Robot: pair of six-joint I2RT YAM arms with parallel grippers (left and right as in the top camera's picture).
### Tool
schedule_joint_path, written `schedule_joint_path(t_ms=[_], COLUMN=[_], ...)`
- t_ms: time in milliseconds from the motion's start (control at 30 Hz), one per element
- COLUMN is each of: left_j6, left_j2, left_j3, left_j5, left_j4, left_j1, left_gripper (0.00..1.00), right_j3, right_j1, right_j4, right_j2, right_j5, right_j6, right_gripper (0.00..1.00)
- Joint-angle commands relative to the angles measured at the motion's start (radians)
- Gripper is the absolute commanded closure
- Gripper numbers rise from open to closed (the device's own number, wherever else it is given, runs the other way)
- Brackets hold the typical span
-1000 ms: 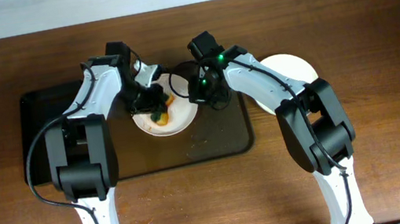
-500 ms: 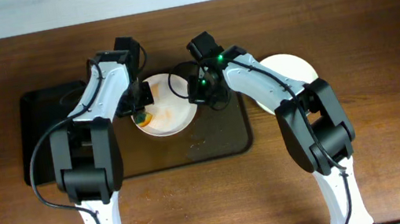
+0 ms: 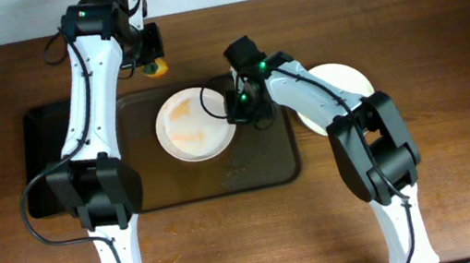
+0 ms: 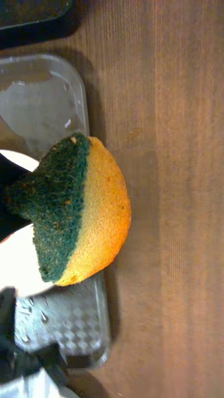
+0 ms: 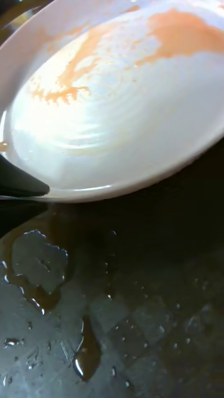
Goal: Clean dirty plates on tray and stack at the side
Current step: 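Lift the sponge off the plate with the left gripper, then carry the plate with the right gripper onto the plate stack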
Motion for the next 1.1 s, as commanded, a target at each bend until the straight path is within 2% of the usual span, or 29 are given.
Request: schedule_joint_path(t_ms=[0,33,133,200,267,333,533,600,633,733,800,867,1000,1067], left_j6=[0.078,0.077,0.077,0.077,0.077,0.077,0.077,0.077,0.077,0.077,0.077,0.077,0.077,0.077], left_j2=[-0.003,0.001,0.014,0.031,0.050,0.063,0.069,0.069,0.069,0.069,0.069,0.069,0.069,0.069], left_j3=[0.000,0.000,0.000,0.000,0.000,0.000,0.000,0.000,0.000,0.000,0.000,0.000,0.000,0.000], left_j5=[-0.021,-0.036,-0.039,-0.038,-0.038,-0.038,-0.038,-0.038,-0.038,-0.038,-0.038,-0.038,-0.038,-0.038], left_j4=[-0.011,-0.011,-0.012,-0.012,-0.016,-0.024,-0.027,-0.027,-0.027,-0.027,-0.027,-0.027,-0.027,-0.026], left_j1=[0.001,0.001,0.001,0.001,0.001,0.001,0.001,0.001,0.001,0.001,0.001,0.001,0.000,0.001], left_gripper=[0.97,0.91,0.89,0.89,0.89,0.89,0.89,0.89,0.89,0.89,0.89,0.89,0.89,0.89], right_j3=[-0.001,-0.001,-0.001,-0.001,-0.006,-0.010,-0.010,-0.010,-0.010,-0.010,-0.010,-0.013,-0.012,-0.010], right_j1=[-0.008,0.000,0.039,0.058,0.057,0.057,0.057,0.057,0.057,0.057,0.060,0.071,0.076,0.061], right_j4=[-0.050,-0.079,-0.152,-0.157,-0.135,-0.091,-0.002,0.016,0.023,0.031,0.040,0.032,0.019,-0.021], right_j2=[-0.171,-0.212,-0.315,-0.330,-0.289,-0.227,-0.042,-0.001,0.017,0.031,0.031,0.031,0.015,-0.053], right_j5=[0.052,0.128,0.332,0.368,0.361,0.312,0.172,0.150,0.142,0.131,0.108,0.101,0.100,0.150], right_j6=[-0.130,-0.130,-0.129,-0.072,0.035,0.048,0.087,0.113,0.135,0.161,0.176,0.198,0.188,0.150], right_gripper=[0.96,0.96,0.96,0.95,0.70,0.54,0.51,0.51,0.56,0.76,0.83,0.96,0.96,0.96])
